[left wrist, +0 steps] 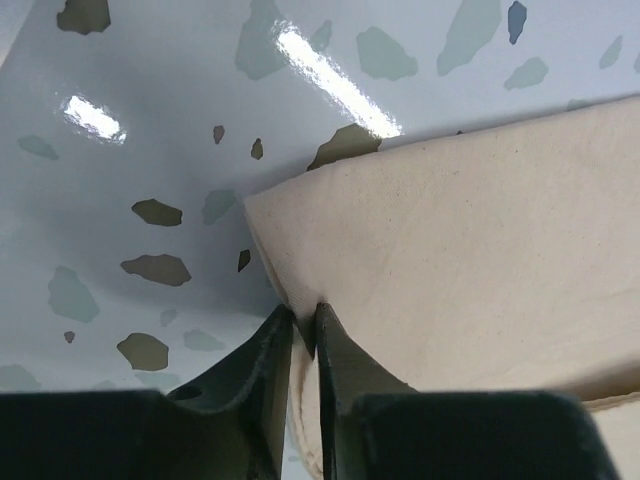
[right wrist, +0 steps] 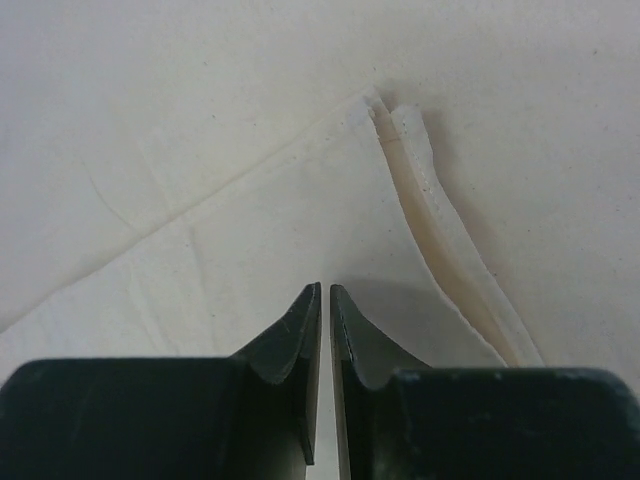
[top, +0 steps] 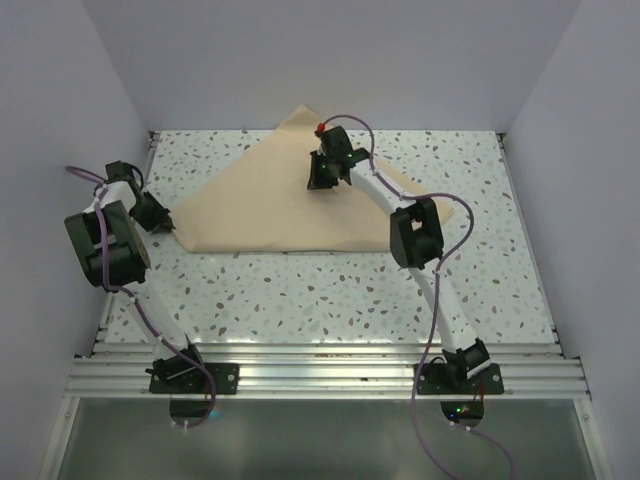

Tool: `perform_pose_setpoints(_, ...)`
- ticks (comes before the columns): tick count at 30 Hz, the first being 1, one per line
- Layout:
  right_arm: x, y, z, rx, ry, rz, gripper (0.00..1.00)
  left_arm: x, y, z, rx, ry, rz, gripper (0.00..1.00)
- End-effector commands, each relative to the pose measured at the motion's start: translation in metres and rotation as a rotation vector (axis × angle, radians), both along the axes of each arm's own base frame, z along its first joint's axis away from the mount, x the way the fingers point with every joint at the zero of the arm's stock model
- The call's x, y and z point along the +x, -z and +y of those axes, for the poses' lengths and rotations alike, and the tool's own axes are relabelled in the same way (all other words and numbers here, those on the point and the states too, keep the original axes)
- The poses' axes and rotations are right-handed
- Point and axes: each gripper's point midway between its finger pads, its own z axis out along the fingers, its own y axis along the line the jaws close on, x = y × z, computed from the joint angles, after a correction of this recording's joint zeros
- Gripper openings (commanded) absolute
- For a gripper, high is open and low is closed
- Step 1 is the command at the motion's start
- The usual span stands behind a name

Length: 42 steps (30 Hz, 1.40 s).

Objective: Prepare the surgical pack

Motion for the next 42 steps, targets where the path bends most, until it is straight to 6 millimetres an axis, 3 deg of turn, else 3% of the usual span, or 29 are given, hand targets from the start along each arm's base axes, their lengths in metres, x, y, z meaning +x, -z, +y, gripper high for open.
perform_pose_setpoints(1,-0.007,0.020,-0.001,0.004,-0.016,0.055,0.11,0.007,0.013,0.002,-0.004,0.032,-0.024,0.15)
perform_pose_setpoints(2,-0.008,0.022,0.000,0.006,-0.014,0.062,0.11,0.008,0.009,0.002,-0.001,0.036,-0.033,0.08)
perform_pose_setpoints(5,-0.012,0.038,-0.003,-0.010,-0.001,0.105,0.08,0.015,-0.012,-0.001,0.000,0.055,-0.087,0.00)
perform_pose_setpoints(11,-0.024,0.056,-0.004,-0.014,0.015,0.191,0.06,0.025,-0.064,-0.010,0.012,0.089,-0.203,0.00)
perform_pose_setpoints(14,-0.027,0.049,-0.001,0.002,-0.001,0.197,0.06,0.026,-0.084,-0.020,0.002,0.111,-0.244,0.00)
perform_pose_setpoints(17,-0.027,0.031,0.004,0.037,-0.020,0.187,0.05,0.026,-0.099,-0.033,0.005,0.134,-0.280,0.00)
perform_pose_setpoints(18,-0.021,0.005,0.009,0.072,-0.031,0.135,0.04,0.026,-0.101,-0.036,0.010,0.138,-0.284,0.00)
perform_pose_setpoints(20,-0.025,-0.017,0.021,0.123,-0.048,0.104,0.04,0.021,-0.100,-0.039,0.009,0.138,-0.275,0.00)
perform_pose_setpoints(21,-0.024,-0.051,0.031,0.166,-0.064,0.035,0.04,0.018,-0.095,-0.039,0.008,0.135,-0.262,0.00)
perform_pose_setpoints(24,-0.031,-0.106,0.055,0.268,-0.103,-0.040,0.05,0.009,-0.083,-0.037,0.020,0.133,-0.221,0.00)
perform_pose_setpoints(27,-0.053,-0.127,0.083,0.343,-0.150,-0.012,0.05,0.006,-0.072,-0.033,0.034,0.127,-0.195,0.00)
perform_pose_setpoints(31,-0.097,-0.121,0.114,0.332,-0.226,0.044,0.03,0.011,-0.064,-0.027,0.036,0.120,-0.185,0.00)
perform_pose_setpoints(36,-0.151,-0.084,0.128,0.195,-0.258,0.131,0.00,0.023,-0.067,-0.025,0.029,0.122,-0.205,0.00)
perform_pose_setpoints(42,-0.178,-0.048,0.133,0.103,-0.268,0.200,0.00,0.024,-0.067,-0.027,0.015,0.123,-0.211,0.00)
